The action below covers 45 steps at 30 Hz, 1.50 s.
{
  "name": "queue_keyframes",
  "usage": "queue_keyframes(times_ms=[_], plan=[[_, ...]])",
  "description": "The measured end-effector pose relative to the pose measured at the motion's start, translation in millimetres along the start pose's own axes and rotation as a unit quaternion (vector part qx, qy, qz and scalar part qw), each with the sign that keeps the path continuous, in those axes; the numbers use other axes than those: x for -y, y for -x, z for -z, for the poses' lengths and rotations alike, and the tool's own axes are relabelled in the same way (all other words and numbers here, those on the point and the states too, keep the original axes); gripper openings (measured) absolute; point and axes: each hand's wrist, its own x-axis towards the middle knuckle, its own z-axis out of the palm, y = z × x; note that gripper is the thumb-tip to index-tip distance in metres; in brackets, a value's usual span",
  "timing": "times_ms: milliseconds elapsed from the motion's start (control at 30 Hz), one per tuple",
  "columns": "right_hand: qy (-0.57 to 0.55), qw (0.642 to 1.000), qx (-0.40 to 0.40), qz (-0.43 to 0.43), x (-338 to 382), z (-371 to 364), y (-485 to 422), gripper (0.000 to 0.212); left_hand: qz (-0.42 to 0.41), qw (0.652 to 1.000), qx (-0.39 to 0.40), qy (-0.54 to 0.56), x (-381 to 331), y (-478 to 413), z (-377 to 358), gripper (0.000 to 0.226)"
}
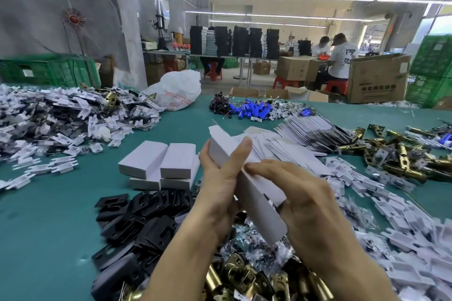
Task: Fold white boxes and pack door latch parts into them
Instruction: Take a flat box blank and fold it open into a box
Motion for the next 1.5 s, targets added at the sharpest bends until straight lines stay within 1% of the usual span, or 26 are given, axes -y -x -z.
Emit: queue_keyframes(times_ms=[33, 67, 100, 133, 167, 200, 233, 300, 367, 400, 433, 500, 533, 633, 700, 767, 833, 867, 967, 1033, 1100, 1133, 1233, 1333, 1400, 1500], plan=[[0.006, 1.0, 0.005, -0.009, -0.9, 1.2, -0.5, 0.075, -0.021, 1.0, -0.014, -0.009, 0.5, -0.7, 1.6, 0.101], [0.011, 0.999, 0.029, -0.02, -2.1, 2.7, -1.0, 0.075, -0.046, 0.998, -0.03, -0.018, 1.1, -2.4, 3.6, 0.1], [0.02, 0.997, 0.068, -0.029, -4.3, 4.7, -0.1, 0.074, -0.077, 0.996, -0.044, -0.033, 1.6, -3.5, 5.7, 0.098], [0.03, 0.992, 0.115, -0.033, -8.5, 7.0, 2.3, 0.073, -0.115, 0.989, -0.059, -0.066, 1.9, -3.2, 7.5, 0.096], [0.032, 0.987, 0.152, -0.042, -13.0, 9.7, 4.9, 0.07, -0.156, 0.977, -0.077, -0.121, 2.1, -2.1, 8.8, 0.096], [0.016, 0.985, 0.165, -0.054, -15.5, 12.8, 6.1, 0.065, -0.194, 0.958, -0.094, -0.19, 3.0, -1.0, 9.9, 0.1], [-0.013, 0.987, 0.147, -0.066, -16.1, 15.1, 5.9, 0.059, -0.227, 0.934, -0.102, -0.255, 4.6, 0.7, 10.6, 0.106], [-0.107, 0.989, 0.055, -0.086, -14.9, 15.8, 3.8, 0.056, -0.274, 0.896, -0.085, -0.34, 8.4, 4.5, 9.5, 0.114], [-0.189, 0.977, -0.001, -0.101, -13.0, 14.5, 1.1, 0.061, -0.307, 0.87, -0.048, -0.383, 11.7, 7.2, 6.2, 0.109], [-0.189, 0.977, -0.015, -0.095, -12.5, 13.3, 0.1, 0.062, -0.318, 0.863, -0.032, -0.391, 13.0, 8.0, 4.8, 0.102], [-0.164, 0.982, -0.026, -0.084, -12.5, 12.1, 0.1, 0.061, -0.329, 0.858, -0.022, -0.393, 14.5, 8.3, 4.2, 0.093], [-0.116, 0.99, -0.043, -0.072, -12.3, 9.2, -0.3, 0.057, -0.356, 0.84, -0.025, -0.409, 16.7, 7.8, 3.4, 0.076], [-0.113, 0.99, -0.047, -0.07, -12.3, 6.8, -0.3, 0.053, -0.365, 0.832, -0.032, -0.417, 17.1, 8.0, 2.7, 0.072], [-0.162, 0.982, -0.045, -0.088, -10.2, 0.0, -0.6, 0.037, -0.377, 0.824, -0.034, -0.422, 18.1, 9.1, 1.0, 0.062], [-0.169, 0.98, -0.036, -0.1, -10.7, -1.0, -1.4, 0.032, -0.388, 0.799, -0.032, -0.458, 16.5, 11.3, 0.7, 0.054], [-0.177, 0.978, -0.033, -0.103, -12.2, -0.4, -1.5, 0.028, -0.394, 0.78, -0.027, -0.486, 14.9, 11.9, 1.0, 0.052], [-0.201, 0.974, -0.056, -0.089, -10.6, 2.8, -2.6, 0.017, -0.395, 0.779, -0.018, -0.486, 13.9, 12.7, 0.7, 0.055], [-0.22, 0.969, -0.074, -0.083, -9.9, 4.6, -2.9, 0.019, -0.398, 0.779, -0.012, -0.485, 13.0, 13.3, 0.1, 0.058], [-0.309, 0.937, -0.137, -0.087, -7.7, 10.0, -3.9, 0.025, -0.412, 0.769, 0.012, -0.489, 10.9, 15.7, -1.2, 0.065], [-0.306, 0.935, -0.171, -0.054, -4.9, 12.4, -3.8, 0.023, -0.415, 0.767, 0.028, -0.489, 10.8, 16.3, -2.8, 0.074], [-0.318, 0.93, -0.181, -0.03, -1.1, 13.2, -3.0, 0.019, -0.414, 0.767, 0.03, -0.49, 11.6, 16.0, -4.2, 0.08], [-0.331, 0.925, -0.182, -0.039, 0.8, 13.3, -3.0, 0.019, -0.414, 0.765, 0.028, -0.493, 12.4, 15.7, -4.7, 0.083], [-0.352, 0.914, -0.175, -0.106, 2.2, 17.5, -5.0, 0.012, -0.42, 0.754, 0.028, -0.504, 14.0, 15.6, -4.9, 0.088], [-0.373, 0.909, -0.118, -0.143, 2.0, 22.6, -5.4, 0.013, -0.406, 0.768, 0.023, -0.494, 12.1, 15.5, -4.4, 0.083], [-0.383, 0.904, -0.092, -0.165, 1.9, 22.0, -3.7, 0.012, -0.409, 0.758, 0.017, -0.508, 11.0, 15.8, -5.4, 0.081], [-0.377, 0.9, -0.103, -0.193, 2.4, 15.3, -1.9, 0.02, -0.414, 0.744, 0.001, -0.525, 10.5, 16.9, -8.6, 0.081]])
